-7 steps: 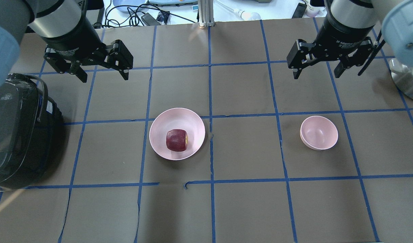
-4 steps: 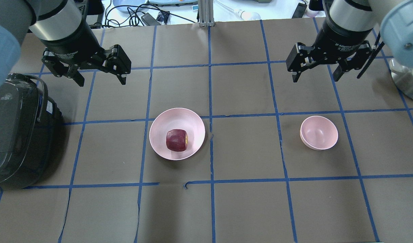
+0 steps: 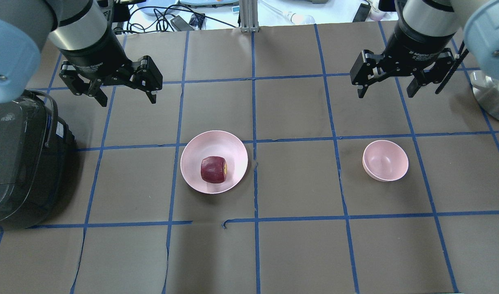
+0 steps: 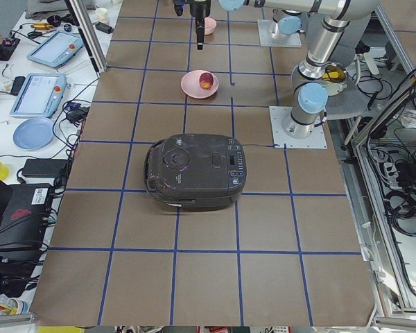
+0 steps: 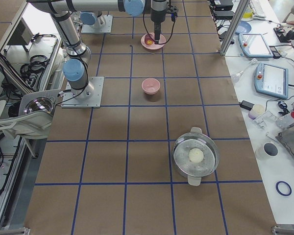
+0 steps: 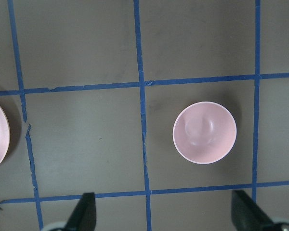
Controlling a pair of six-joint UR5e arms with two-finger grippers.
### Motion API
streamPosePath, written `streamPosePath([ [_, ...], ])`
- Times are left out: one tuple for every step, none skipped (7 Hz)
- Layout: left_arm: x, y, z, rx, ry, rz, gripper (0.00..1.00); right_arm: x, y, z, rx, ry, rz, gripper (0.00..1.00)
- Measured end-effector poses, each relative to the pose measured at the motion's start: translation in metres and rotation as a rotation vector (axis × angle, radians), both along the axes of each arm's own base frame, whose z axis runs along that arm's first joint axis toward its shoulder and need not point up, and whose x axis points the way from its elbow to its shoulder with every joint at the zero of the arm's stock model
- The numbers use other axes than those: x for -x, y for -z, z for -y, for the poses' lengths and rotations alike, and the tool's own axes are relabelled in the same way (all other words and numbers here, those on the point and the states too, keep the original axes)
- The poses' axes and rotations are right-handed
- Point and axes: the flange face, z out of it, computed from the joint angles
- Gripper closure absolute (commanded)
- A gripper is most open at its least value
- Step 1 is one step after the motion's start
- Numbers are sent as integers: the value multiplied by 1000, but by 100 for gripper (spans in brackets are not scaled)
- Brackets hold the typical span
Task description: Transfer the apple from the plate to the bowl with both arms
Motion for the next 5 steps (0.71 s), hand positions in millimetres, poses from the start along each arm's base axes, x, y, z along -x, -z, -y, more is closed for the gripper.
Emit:
streamPosePath([
  [7,24,17,-15,-29,-1,0,1,-1,0,3,5,1,0],
  [21,55,31,-39,-73,2,0,2,-1,1,7,6,2,0],
  [40,90,40,-58,-124,-6,0,2,-1,1,9,7,2,0],
  [59,125,45,-87,-165,-39,0,5,0,2,7,13,-9,0],
  [74,159,46,-128,-182,-65,0,17,7,7,-10,40,-30,0],
])
